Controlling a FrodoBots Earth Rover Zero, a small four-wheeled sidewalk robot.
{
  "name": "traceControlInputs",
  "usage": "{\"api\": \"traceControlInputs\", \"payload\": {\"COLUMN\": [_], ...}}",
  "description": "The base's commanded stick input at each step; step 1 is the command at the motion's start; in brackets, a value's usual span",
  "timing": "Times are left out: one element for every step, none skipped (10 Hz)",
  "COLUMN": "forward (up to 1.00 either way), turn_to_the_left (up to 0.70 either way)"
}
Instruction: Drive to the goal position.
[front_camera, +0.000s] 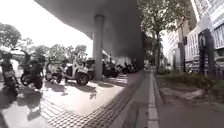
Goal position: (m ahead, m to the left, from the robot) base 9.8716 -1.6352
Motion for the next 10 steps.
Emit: {"api": "traceControlInputs", "payload": {"forward": [0.45, 0.45, 0.45, 0.45, 0.45, 0.45, 0.45, 0.45, 0.45, 0.45], "turn_to_the_left": [0.0, 0.0, 0.0, 0.0, 0.0, 0.0, 0.0, 0.0, 0.0, 0.0]}}
